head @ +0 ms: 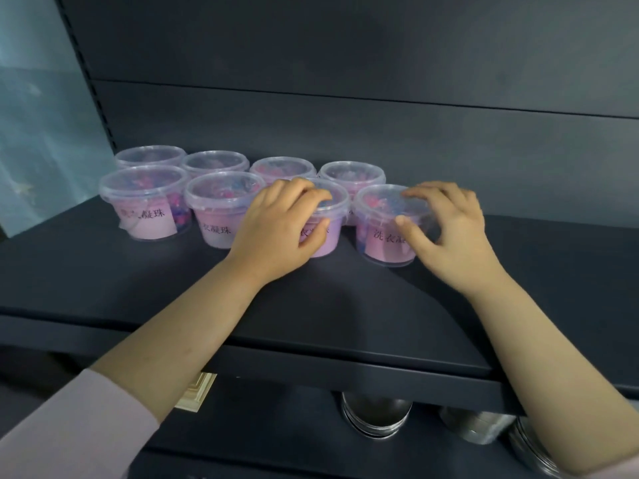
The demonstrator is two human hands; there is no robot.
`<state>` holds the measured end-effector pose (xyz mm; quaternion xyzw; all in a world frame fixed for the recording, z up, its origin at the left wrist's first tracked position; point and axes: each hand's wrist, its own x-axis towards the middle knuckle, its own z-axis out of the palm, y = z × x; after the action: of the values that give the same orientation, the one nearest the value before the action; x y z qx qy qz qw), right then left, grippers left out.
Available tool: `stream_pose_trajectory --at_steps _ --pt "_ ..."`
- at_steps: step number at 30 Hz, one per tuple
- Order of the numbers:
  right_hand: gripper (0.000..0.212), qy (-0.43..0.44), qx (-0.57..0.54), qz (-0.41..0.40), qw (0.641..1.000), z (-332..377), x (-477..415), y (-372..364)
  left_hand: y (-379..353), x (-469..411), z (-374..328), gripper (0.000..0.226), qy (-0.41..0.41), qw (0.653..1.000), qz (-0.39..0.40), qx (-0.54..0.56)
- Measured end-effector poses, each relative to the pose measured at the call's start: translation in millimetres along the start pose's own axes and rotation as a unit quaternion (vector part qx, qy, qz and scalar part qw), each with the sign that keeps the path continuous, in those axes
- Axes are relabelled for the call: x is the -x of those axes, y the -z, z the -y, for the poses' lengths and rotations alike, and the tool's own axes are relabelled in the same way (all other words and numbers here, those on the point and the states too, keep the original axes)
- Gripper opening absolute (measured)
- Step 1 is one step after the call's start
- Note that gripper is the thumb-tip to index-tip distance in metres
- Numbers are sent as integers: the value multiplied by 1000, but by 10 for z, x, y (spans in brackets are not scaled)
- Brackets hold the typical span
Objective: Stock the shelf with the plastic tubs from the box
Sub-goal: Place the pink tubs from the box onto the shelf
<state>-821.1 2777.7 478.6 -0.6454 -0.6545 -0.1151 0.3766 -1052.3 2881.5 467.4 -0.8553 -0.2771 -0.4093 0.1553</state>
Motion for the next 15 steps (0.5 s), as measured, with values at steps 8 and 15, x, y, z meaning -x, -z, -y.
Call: stream_pose_trajectory --at_steps 8,15 --pt "32 25 1 -1 1000 6 4 -29 -58 10 17 28 7 1000 -3 1" --pt "32 -79 -20 -12 997 423 199 226 94 -12 55 33 15 998 12 52"
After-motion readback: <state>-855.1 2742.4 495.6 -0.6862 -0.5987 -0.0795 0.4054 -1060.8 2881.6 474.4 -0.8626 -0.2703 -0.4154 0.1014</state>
